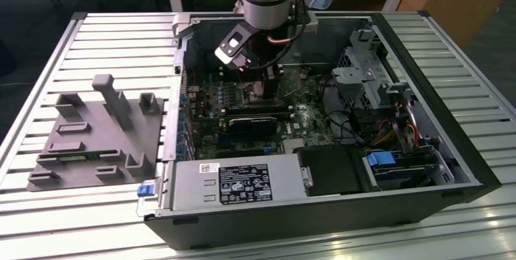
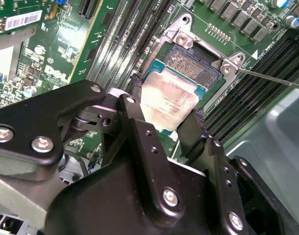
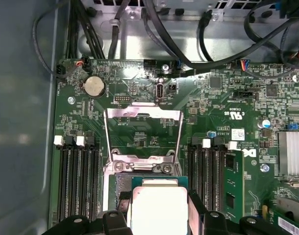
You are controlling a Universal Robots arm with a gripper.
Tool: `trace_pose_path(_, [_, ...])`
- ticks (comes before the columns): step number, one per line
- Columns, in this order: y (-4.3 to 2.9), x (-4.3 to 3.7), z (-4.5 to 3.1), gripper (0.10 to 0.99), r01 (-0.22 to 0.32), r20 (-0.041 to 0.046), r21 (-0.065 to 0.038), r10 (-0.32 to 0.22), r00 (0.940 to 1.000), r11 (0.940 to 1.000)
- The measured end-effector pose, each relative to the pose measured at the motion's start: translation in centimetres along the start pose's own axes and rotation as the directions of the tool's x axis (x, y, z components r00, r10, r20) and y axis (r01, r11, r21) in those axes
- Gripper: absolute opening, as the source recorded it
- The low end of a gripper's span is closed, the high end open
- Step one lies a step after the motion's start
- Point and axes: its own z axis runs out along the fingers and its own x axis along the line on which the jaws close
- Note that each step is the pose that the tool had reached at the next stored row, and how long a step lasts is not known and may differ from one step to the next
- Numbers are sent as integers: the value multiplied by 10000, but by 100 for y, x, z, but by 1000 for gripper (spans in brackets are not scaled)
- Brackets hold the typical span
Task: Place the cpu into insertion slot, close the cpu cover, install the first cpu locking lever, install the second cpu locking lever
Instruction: 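Place the cpu into insertion slot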
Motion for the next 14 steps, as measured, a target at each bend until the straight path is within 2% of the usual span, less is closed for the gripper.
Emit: trace_pose_path(14, [-20,81,117,537,0,-2,-2,0,10000,10000])
